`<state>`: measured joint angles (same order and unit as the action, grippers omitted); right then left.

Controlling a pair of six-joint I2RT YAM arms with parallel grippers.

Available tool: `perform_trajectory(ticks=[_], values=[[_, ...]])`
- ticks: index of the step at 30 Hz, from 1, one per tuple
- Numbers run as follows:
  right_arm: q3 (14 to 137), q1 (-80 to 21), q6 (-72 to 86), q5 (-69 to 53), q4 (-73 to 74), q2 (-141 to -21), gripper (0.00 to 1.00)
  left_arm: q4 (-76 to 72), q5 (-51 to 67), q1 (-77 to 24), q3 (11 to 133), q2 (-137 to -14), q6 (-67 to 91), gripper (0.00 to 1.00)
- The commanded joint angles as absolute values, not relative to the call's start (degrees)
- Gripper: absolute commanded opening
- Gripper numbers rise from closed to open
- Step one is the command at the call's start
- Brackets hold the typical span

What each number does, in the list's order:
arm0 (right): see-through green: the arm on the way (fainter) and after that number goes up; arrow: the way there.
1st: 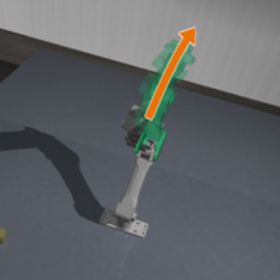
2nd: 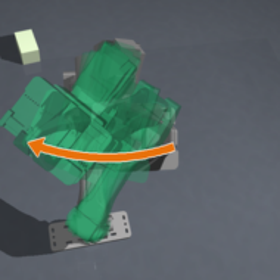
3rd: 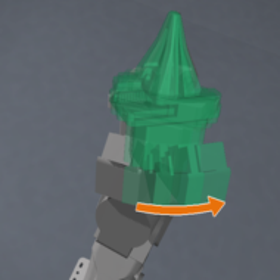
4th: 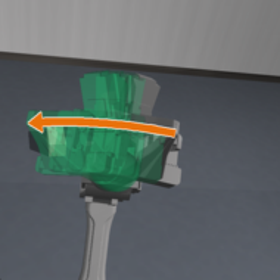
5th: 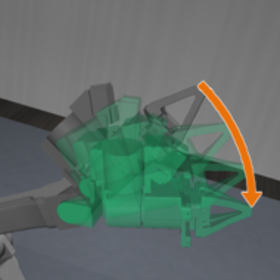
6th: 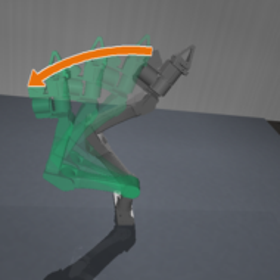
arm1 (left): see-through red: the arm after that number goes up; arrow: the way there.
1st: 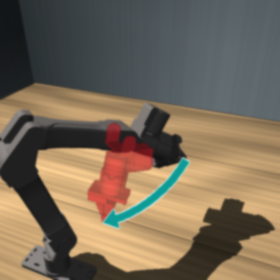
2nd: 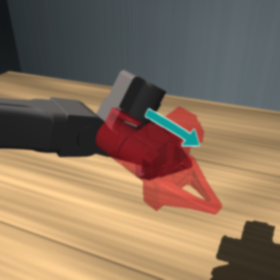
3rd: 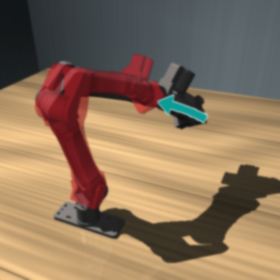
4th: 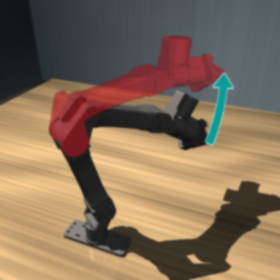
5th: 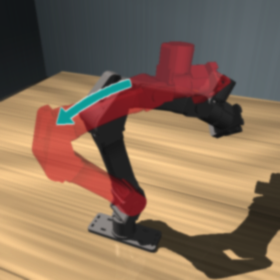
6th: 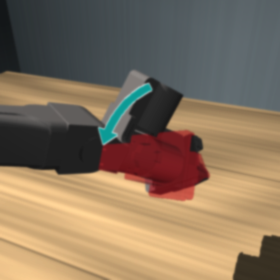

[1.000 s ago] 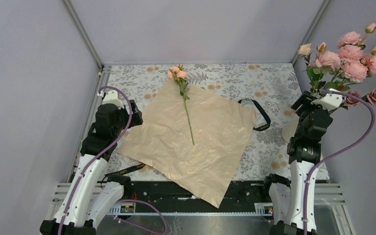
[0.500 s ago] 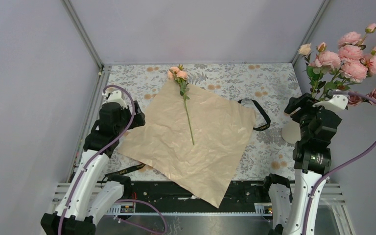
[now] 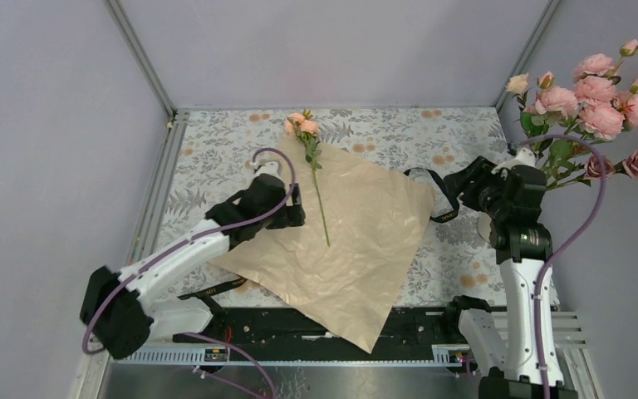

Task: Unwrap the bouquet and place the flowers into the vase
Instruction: Pick up the fake flower from the wrapping paper.

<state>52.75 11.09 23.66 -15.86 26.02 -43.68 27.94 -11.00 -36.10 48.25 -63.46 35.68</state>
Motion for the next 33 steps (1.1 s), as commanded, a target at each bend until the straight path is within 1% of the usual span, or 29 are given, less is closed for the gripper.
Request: perform_trajectory(ticks=[1, 4, 8, 12, 15, 20, 21, 25, 28, 33], values=[[52.5, 3.1, 24.5, -13.8, 25.1, -46.2, 0.6, 23.8, -16.7, -41.9, 55.0, -72.6, 40.6, 0.84], [51.5, -0.5, 25.2, -12.2, 23.6, -47.4, 0.59, 23.7, -18.2, -44.4, 58.6, -78.7, 41.1, 0.8], [50.9, -3.4, 25.2, -11.4, 23.0, -48.3, 0.59, 23.4, -18.5, -46.0, 63.1, -85.4, 42.3, 0.72], [50.7, -3.9, 24.6, -10.9, 22.9, -48.2, 0.59, 23.6, -18.8, -46.9, 65.8, -92.2, 44.6, 0.72], [50.8, -3.9, 24.2, -11.0, 23.1, -48.0, 0.59, 23.5, -18.9, -47.7, 67.5, -96.1, 46.4, 0.7], [50.8, -4.0, 24.0, -12.2, 23.1, -47.9, 0.59, 23.3, -18.9, -48.2, 68.8, -100.5, 48.1, 0.52], [50.7, -4.0, 23.9, -12.4, 23.1, -47.8, 0.59, 23.1, -18.9, -48.2, 68.9, -101.2, 48.4, 0.49], [50.5, -4.0, 23.7, -12.8, 23.1, -47.8, 0.59, 22.9, -19.1, -48.2, 69.5, -103.4, 48.7, 0.45], [50.4, -4.0, 23.6, -13.0, 23.1, -47.8, 0.59, 22.6, -19.2, -48.2, 69.7, -104.7, 48.8, 0.38], [50.2, -4.0, 23.5, -13.3, 23.0, -47.9, 0.59, 22.6, -19.5, -48.3, 69.6, -106.2, 49.0, 0.34]])
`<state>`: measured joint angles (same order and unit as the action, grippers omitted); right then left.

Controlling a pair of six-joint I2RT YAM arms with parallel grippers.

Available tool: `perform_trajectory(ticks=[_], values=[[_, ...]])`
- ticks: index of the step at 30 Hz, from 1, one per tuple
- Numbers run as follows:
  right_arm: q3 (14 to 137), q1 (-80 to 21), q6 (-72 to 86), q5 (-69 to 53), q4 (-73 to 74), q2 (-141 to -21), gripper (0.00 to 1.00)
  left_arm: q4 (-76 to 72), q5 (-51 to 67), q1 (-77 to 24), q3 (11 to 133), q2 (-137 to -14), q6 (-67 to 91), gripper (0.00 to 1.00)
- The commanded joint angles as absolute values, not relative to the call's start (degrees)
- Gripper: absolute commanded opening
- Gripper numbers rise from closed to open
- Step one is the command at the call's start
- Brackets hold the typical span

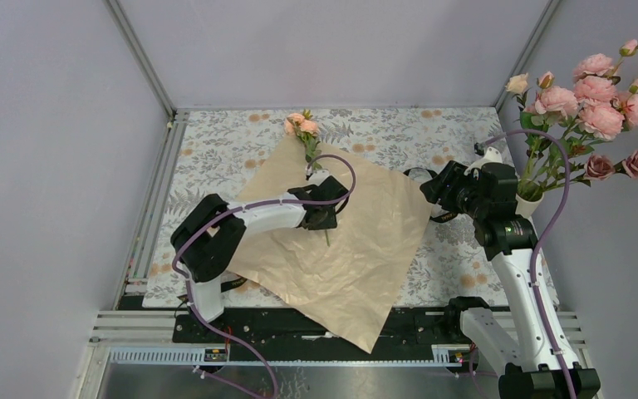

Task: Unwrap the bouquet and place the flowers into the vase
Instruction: Pick up the fake flower from the wrapping paper.

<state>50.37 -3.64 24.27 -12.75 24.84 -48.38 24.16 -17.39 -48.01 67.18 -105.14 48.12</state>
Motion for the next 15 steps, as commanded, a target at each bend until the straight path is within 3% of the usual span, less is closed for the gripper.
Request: perform_trajectory(ticks=[1, 15], values=[[50.1, -4.0, 23.5, -13.3, 23.0, -47.9, 0.59, 22.6, -19.6, -48.3, 69.6, -106.4, 49.0, 0.34], [49.9, -4.0, 23.5, -13.8, 23.2, -47.7, 0.59, 22.9, -20.4, -48.2, 70.1, -108.1, 48.9, 0.22]])
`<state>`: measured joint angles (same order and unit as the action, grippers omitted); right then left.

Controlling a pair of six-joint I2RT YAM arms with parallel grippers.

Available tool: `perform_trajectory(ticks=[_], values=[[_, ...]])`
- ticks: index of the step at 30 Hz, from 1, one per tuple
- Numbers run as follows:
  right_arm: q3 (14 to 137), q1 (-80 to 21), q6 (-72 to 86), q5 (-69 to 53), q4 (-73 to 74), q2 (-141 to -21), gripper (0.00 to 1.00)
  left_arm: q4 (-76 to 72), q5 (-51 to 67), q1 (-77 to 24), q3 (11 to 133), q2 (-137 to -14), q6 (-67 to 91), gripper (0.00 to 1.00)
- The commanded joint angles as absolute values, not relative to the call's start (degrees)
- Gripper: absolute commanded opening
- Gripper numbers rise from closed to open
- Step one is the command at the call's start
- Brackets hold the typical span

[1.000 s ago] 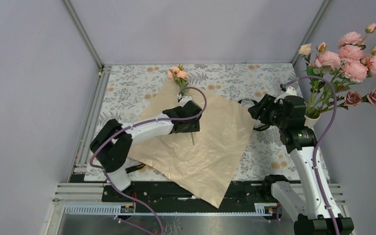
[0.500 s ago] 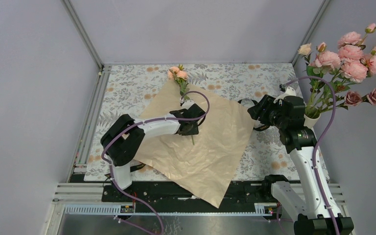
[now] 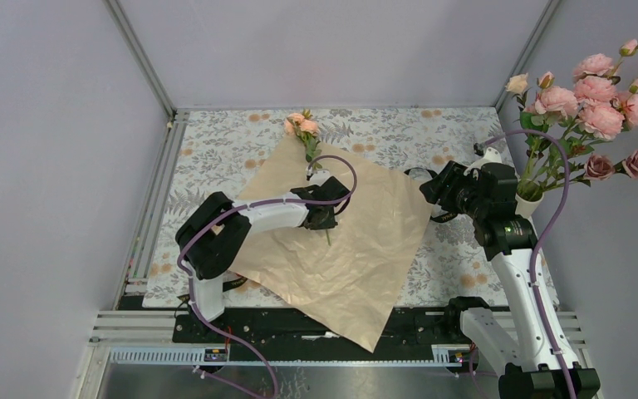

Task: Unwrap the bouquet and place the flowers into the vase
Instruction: Pick up the fake flower from the wrapping paper.

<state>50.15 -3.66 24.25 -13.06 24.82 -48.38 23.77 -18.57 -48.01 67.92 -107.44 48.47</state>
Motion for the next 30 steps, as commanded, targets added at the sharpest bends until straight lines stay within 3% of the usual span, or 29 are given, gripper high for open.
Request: perform_trajectory(ticks=[1, 12, 30], values=[[49.8, -4.0, 23.5, -13.8, 23.2, -47.6, 0.59, 23.0, -20.6, -48.1, 70.0, -108.2, 48.8, 0.21], [49.4, -4.1, 23.5, -14.2, 23.1, -47.5, 0.59, 23.2, -21.1, -48.1, 67.7, -105.6, 49.9, 0.0], [48.3, -4.2, 27.7, -21.9, 19.1, -48.6, 0.59, 16.0, -17.5, -47.9, 55.6, -83.4, 54.1, 0.0]])
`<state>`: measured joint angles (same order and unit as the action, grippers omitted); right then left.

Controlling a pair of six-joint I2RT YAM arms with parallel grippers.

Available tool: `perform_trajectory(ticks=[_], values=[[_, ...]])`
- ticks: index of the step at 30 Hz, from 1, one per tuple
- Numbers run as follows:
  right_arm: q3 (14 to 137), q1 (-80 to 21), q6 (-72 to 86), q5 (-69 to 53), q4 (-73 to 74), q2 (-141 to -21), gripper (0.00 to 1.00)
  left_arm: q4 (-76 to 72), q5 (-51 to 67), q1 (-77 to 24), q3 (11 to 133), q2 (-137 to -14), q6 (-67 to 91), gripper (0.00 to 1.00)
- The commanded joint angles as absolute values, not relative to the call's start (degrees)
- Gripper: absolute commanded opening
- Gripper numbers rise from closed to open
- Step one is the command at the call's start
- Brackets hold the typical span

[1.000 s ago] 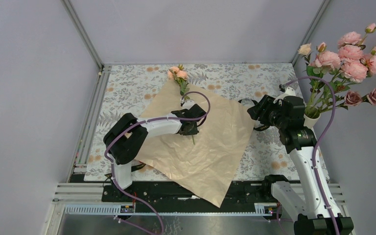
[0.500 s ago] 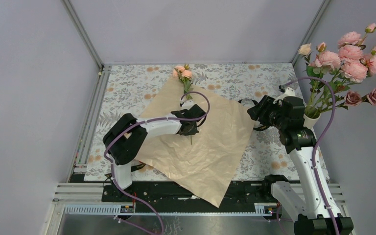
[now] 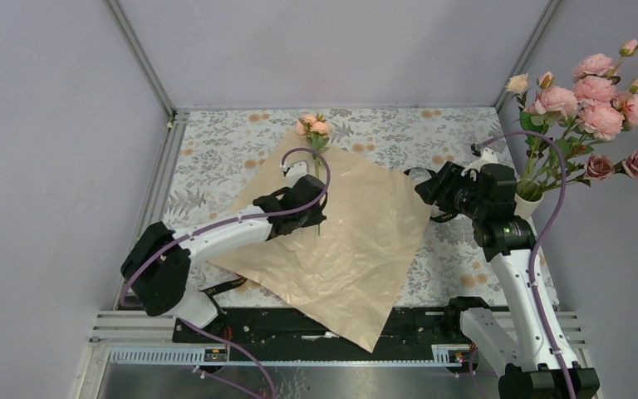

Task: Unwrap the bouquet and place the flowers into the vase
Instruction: Pick up the fake flower from the wrapping paper.

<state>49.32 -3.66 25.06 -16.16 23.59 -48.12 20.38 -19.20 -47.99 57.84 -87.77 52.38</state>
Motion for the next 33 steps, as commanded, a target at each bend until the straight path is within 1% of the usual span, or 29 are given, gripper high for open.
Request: perform_trajectory(ticks=[1, 9, 13, 16, 19, 23, 29, 33], values=[[47.8, -4.5, 28.6, -23.4, 18.2, -49.3, 0.58, 15.7, -16.6, -47.7, 54.9, -82.8, 54.3, 0.0], [43.1, -14.5, 36.5, -24.9, 7.1, -55.9, 0.58, 12.6, -11.8, -46.3, 49.2, -81.0, 56.5, 0.0], [40.6, -21.8, 41.2, -19.5, -0.5, -59.6, 0.58, 11.6, -10.6, -46.1, 47.5, -79.8, 57.3, 0.0], [40.1, -25.7, 44.9, -18.2, -8.1, -64.9, 0.59, 11.2, -10.2, -46.0, 46.4, -78.8, 57.6, 0.0], [42.5, -29.3, 46.2, -17.6, -11.9, -71.6, 0.58, 10.8, -9.9, -45.9, 45.5, -77.8, 57.6, 0.0], [47.4, -32.5, 46.1, -17.3, -13.4, -80.4, 0.58, 9.2, -9.4, -45.6, 43.4, -75.9, 58.0, 0.0], [54.4, -33.6, 47.0, -18.4, -15.9, -91.4, 0.57, 9.0, -8.8, -45.4, 41.9, -73.9, 58.1, 0.0], [60.1, -33.9, 46.2, -19.0, -14.2, -97.9, 0.56, 9.2, -8.7, -45.4, 41.4, -72.8, 58.0, 0.0]])
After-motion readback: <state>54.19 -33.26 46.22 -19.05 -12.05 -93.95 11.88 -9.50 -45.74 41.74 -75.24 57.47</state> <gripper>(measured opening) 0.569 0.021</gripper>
